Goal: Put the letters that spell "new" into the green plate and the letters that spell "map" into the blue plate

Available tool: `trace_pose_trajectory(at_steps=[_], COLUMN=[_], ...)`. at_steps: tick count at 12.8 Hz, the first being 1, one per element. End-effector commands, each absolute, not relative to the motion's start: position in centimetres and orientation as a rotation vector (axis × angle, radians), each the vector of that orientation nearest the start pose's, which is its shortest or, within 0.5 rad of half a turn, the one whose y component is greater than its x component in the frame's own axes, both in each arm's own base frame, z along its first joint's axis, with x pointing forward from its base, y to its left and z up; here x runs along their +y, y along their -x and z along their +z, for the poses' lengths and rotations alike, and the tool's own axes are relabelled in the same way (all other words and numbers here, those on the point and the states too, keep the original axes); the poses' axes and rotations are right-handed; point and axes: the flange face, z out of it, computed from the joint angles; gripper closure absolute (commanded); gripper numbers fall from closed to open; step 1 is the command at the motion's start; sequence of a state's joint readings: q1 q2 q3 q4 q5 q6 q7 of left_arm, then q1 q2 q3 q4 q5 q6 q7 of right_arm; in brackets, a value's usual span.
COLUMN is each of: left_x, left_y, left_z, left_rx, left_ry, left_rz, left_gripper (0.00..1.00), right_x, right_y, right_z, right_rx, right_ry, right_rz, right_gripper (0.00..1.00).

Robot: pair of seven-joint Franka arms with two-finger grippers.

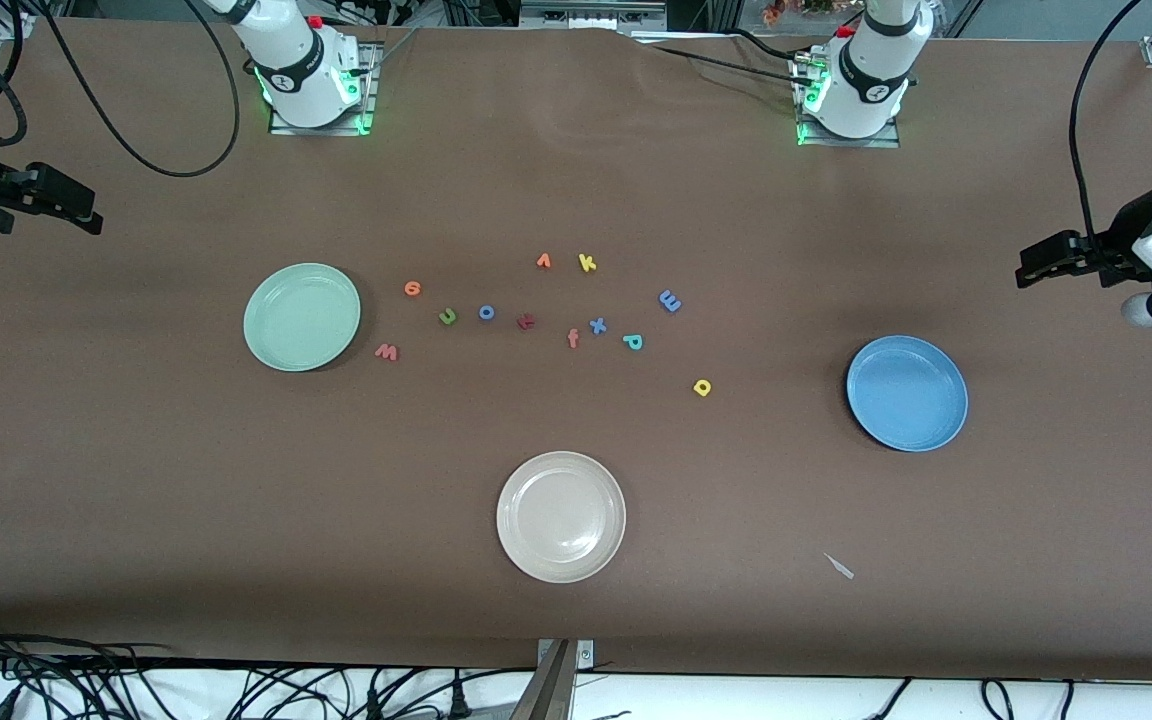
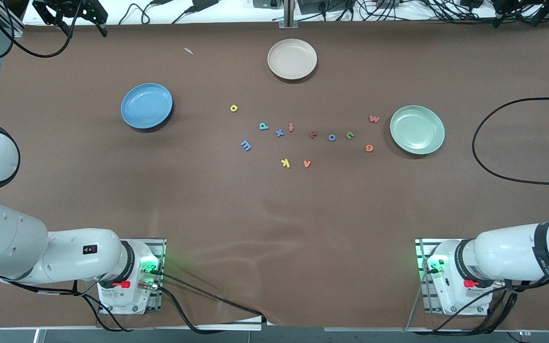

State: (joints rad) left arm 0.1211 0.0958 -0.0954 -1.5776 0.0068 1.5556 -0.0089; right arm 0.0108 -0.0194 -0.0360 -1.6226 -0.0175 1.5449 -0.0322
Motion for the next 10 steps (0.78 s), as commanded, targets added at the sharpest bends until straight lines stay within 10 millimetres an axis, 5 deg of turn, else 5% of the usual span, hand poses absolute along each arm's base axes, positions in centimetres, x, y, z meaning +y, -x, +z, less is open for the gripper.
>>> trace_pose_trajectory(at_steps=[1,10], left_x=[1.88,1.79], left_y=[-57.76,-57.74], left_z=[56.95,57.11], left_rx=[-0.028,-0.038], left_ry=[3.168,3.168], left_rz=[0.166,0.161], left_gripper=[0.00,0.00], right_x=[-1.62,-1.60], right_y=[-54.08,-54.07], right_z=[61.37,61.43], right_rx=[0.010,0.010], right_ry=[3.155,3.153], right_rz=[0.097,0.097], right_gripper=[0.00,0.00])
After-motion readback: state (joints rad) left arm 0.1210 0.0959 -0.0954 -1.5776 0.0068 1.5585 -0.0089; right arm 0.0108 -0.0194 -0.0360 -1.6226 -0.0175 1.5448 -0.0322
